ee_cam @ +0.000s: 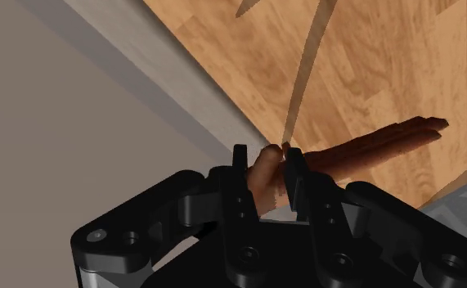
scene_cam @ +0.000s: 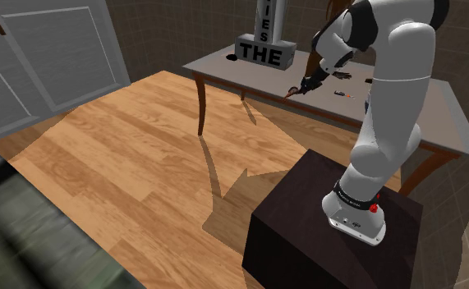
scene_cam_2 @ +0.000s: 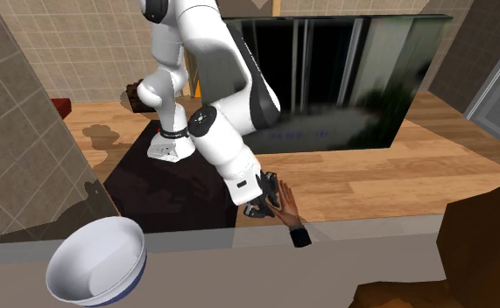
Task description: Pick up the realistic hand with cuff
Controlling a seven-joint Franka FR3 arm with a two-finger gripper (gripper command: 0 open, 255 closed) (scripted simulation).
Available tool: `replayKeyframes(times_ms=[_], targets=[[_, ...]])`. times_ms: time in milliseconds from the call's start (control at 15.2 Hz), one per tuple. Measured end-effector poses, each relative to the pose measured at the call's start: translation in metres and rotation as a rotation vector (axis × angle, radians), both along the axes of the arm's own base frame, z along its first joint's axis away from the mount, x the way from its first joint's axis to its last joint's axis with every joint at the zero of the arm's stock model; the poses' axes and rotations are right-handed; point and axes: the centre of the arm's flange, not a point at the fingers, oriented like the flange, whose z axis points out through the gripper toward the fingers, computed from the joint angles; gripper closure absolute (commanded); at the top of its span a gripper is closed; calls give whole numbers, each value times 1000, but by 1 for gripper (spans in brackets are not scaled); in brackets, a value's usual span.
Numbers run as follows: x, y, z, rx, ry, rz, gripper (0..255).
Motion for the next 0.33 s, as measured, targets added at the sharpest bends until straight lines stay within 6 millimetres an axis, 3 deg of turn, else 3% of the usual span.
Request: replayKeyframes(times_ms=[330], targets=[[-1, 2, 24, 0, 0, 0, 255]])
